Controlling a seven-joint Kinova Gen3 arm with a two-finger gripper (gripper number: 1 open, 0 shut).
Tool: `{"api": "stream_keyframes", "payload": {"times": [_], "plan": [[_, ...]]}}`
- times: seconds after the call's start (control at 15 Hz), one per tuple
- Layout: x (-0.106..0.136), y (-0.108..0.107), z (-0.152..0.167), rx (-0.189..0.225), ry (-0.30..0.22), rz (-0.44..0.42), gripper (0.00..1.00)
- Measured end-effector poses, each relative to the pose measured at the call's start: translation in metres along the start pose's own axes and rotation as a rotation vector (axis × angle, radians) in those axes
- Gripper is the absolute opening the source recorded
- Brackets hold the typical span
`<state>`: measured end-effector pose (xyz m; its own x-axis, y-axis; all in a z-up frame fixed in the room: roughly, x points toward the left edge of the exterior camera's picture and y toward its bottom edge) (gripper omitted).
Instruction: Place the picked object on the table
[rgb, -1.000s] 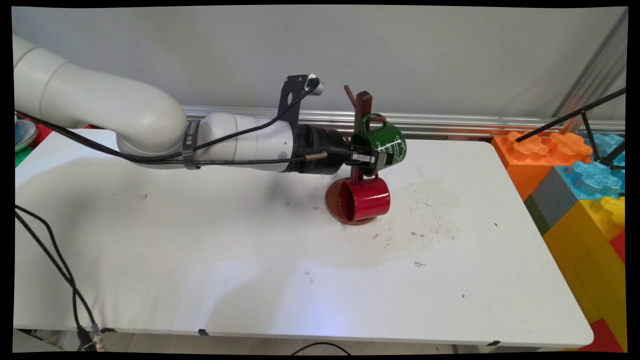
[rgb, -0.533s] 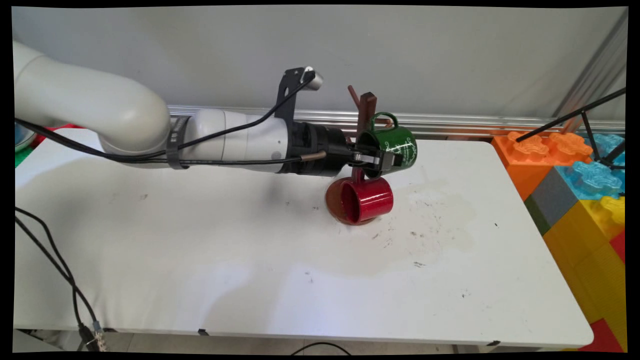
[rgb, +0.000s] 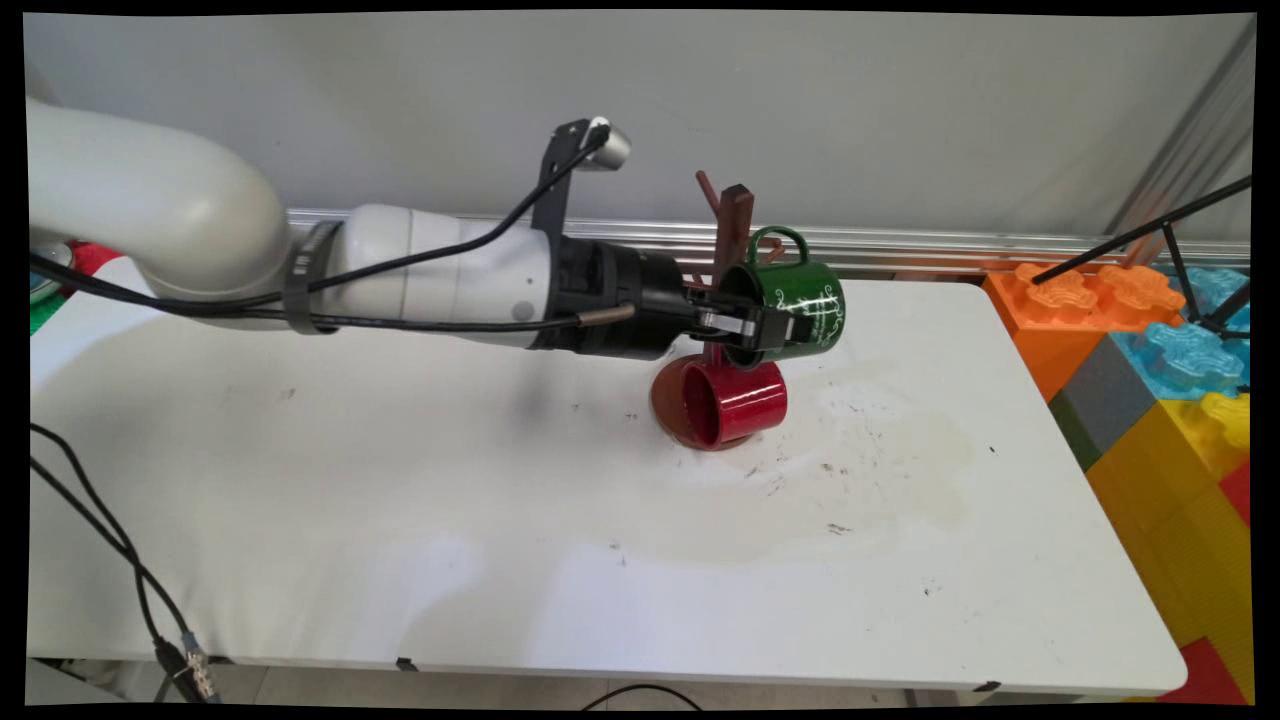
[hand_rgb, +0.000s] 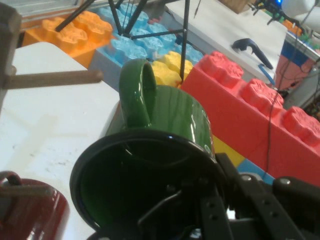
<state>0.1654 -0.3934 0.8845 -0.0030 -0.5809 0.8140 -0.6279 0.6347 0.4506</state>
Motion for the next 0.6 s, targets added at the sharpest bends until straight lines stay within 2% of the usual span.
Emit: {"api": "stream_keyframes", "payload": {"times": [0.6], "plan": [[0.02, 0.007, -0.053, -0.039, -0.086, 0.081, 0.0]]}}
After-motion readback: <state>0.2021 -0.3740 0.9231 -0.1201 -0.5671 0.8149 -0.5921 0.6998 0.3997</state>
